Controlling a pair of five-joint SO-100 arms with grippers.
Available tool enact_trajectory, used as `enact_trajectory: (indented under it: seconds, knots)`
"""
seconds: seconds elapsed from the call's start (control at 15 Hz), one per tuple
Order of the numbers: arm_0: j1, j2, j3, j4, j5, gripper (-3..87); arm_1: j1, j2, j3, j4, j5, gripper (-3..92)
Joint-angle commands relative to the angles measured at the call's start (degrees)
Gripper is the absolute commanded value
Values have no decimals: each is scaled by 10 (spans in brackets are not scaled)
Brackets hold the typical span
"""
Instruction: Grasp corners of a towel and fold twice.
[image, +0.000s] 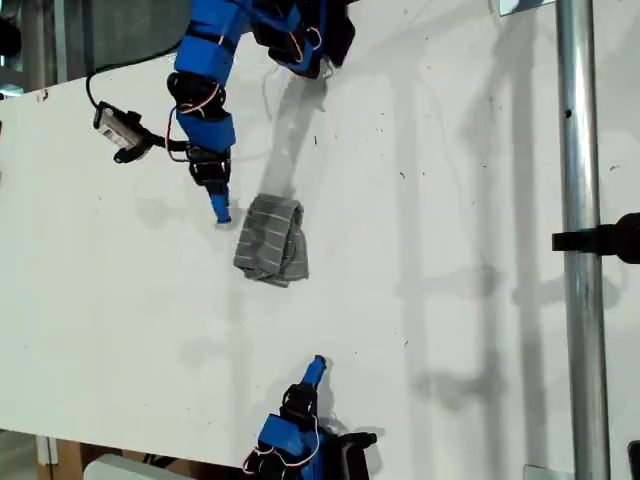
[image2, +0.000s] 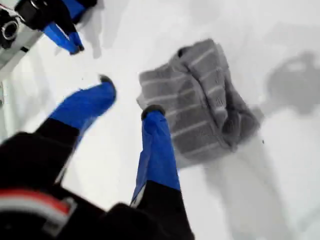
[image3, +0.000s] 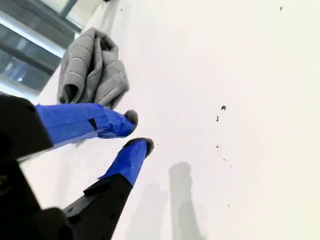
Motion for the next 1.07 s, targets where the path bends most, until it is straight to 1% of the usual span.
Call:
enact_trajectory:
  seconds: [0.0,0.07,0.13,0.2,0.27,0.33,0.4,0.47,0.53,1.0]
  knots:
    - [-11,4,4,16,-11,52,-19,286,208,88,81,-2]
    - [-21,4,4,52,-23,31,-37,429,311,120,134,-2]
    - [-18,3,4,61,38,5,-54,548,381,188,175,-2]
    - [-13,3,4,62,148,-1,-65,637,432,258,195,-2]
    - [-7,3,4,62,176,-1,-72,625,440,282,206,-2]
    - [7,3,4,62,167,-1,-70,631,465,285,206,-2]
    - [11,3,4,62,239,-2,-67,630,487,301,225,-2]
    - [8,3,4,62,250,-2,-72,631,485,322,238,61]
    - [7,3,4,62,250,-2,-74,631,485,358,287,66]
    - [7,3,4,62,250,-2,-77,630,486,357,283,66]
